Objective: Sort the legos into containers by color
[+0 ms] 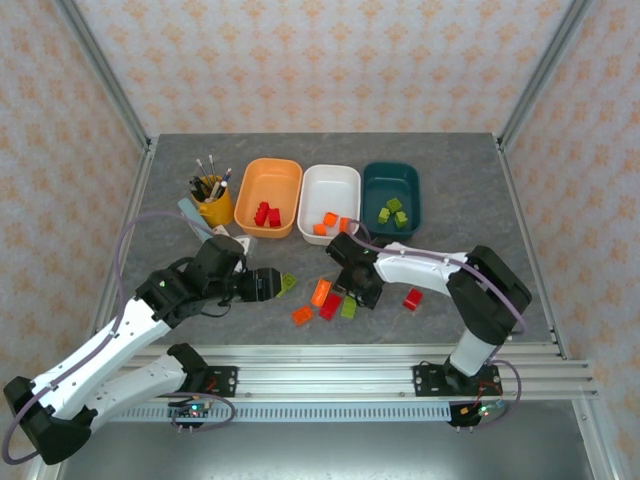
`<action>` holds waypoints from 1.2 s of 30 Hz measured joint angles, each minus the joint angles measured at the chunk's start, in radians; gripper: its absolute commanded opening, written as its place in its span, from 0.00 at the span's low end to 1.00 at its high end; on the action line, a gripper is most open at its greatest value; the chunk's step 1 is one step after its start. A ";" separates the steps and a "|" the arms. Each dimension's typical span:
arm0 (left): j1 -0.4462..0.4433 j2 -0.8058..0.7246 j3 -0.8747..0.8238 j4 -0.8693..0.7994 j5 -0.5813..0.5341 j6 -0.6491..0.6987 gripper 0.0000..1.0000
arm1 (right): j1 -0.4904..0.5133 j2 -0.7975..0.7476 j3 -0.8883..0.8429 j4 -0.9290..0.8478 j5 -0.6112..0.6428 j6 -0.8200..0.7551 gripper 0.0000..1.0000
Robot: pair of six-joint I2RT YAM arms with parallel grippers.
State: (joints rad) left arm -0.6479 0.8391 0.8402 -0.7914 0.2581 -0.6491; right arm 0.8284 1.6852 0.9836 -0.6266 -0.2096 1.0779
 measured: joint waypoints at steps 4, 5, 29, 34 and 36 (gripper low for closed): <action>0.000 0.000 -0.007 0.000 0.000 -0.006 0.72 | 0.009 0.007 0.005 -0.006 0.001 0.005 0.61; 0.000 0.000 -0.009 0.000 0.000 -0.006 0.72 | 0.011 0.007 0.005 -0.006 0.000 0.008 0.60; 0.000 0.071 -0.011 0.056 0.021 -0.009 0.72 | -0.003 0.031 0.084 -0.044 0.099 0.026 0.30; 0.000 0.148 0.002 0.086 0.033 -0.009 0.72 | -0.066 -0.021 0.195 -0.124 0.165 -0.056 0.30; 0.000 0.192 0.030 0.098 0.041 -0.010 0.72 | -0.107 -0.056 0.261 -0.159 0.192 -0.106 0.30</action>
State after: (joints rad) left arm -0.6479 1.0309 0.8700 -0.6930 0.2993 -0.6586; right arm 0.7216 1.6291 1.2442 -0.7853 -0.0174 0.9722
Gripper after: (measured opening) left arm 0.717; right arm 0.302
